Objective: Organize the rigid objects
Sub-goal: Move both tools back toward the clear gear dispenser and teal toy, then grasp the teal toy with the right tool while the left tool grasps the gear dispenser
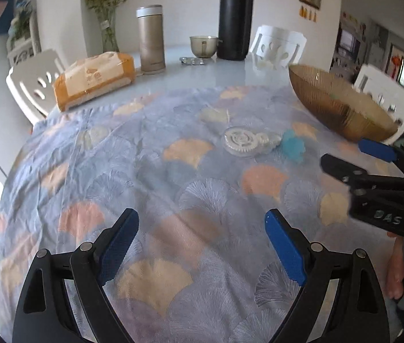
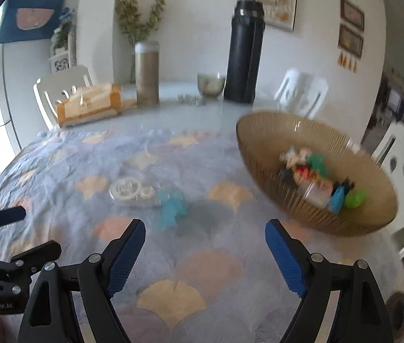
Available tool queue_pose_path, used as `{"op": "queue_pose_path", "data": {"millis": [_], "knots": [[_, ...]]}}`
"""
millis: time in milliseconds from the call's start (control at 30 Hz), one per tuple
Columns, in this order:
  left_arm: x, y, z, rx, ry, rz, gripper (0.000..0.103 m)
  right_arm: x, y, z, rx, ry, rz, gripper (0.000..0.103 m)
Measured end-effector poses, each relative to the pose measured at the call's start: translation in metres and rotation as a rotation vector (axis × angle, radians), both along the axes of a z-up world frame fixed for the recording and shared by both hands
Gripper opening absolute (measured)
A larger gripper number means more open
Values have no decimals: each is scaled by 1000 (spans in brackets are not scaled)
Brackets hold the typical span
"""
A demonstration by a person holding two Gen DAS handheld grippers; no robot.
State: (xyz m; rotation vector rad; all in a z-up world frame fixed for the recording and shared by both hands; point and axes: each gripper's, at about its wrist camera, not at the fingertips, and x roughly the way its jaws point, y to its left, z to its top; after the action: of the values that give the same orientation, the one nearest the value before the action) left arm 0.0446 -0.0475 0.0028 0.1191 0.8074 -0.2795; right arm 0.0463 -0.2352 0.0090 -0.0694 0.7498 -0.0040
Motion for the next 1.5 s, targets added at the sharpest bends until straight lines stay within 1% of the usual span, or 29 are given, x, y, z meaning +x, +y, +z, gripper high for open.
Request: {"op": "queue_pose_path", "data": {"millis": [33,100,167,233,267,367,467,533,567,600,667,733,800,833,900,933,967,1033,1133,1167,1233,1267,1367,1400,1433,1467,1500], "knots": [[0,-3,-2,20,4,-3,89,1,2,-2,-14,15,1,85],[0,-6,-3,32,17,-12,89,1,7,-5,-43,22,12,85],[2,-5,-6,21,48,-16,89,0,11,-5,-62,18,21,85],[8,-3,-11,2,103,-21,89,-1,13,-5,-68,19,21,86],[10,-1,-12,-2,115,-17,89,0,12,-4,-65,22,20,86],[10,-1,-11,-18,117,-33,89,1,4,-5,-31,35,10,86],[12,-2,-11,-8,128,-44,89,5,-4,-5,25,57,5,86],[12,-5,-8,46,135,-60,89,3,-19,-1,131,81,6,86],[11,-7,-4,96,130,-71,89,3,-28,1,206,118,16,86],[11,-10,1,163,116,-91,89,3,-33,3,245,151,31,86],[12,-19,16,262,73,-149,89,8,-35,8,264,205,65,86],[20,-28,26,285,52,-206,90,19,-32,15,254,235,95,86],[34,-40,30,299,46,-253,90,32,-26,15,279,242,133,86],[42,-44,30,289,43,-279,90,39,-21,13,274,252,145,85],[58,-48,25,267,59,-311,89,51,-10,5,247,258,157,77],[66,-48,21,254,75,-315,89,55,-7,3,246,256,167,66],[73,-46,18,227,88,-328,89,59,-5,0,242,253,178,63],[80,-46,16,185,97,-364,89,64,-3,-7,207,229,176,62],[94,-53,10,188,92,-398,89,69,-2,-18,199,223,203,63],[99,-56,7,178,100,-415,89,69,-1,-18,185,203,205,61],[106,-63,2,167,111,-455,89,71,1,-19,144,198,187,50],[110,-65,0,151,124,-475,89,72,-2,-20,138,194,173,50],[119,-69,-5,123,149,-514,89,79,-12,-19,191,196,179,49],[122,-71,-7,123,153,-521,89,80,-14,-19,200,197,178,45],[125,-75,-10,112,170,-535,88,80,-15,-19,205,197,183,36],[126,-77,-12,101,181,-548,86,79,-15,-18,220,198,203,29],[126,-79,-14,94,188,-558,85,78,-15,-18,209,195,197,29]]}}
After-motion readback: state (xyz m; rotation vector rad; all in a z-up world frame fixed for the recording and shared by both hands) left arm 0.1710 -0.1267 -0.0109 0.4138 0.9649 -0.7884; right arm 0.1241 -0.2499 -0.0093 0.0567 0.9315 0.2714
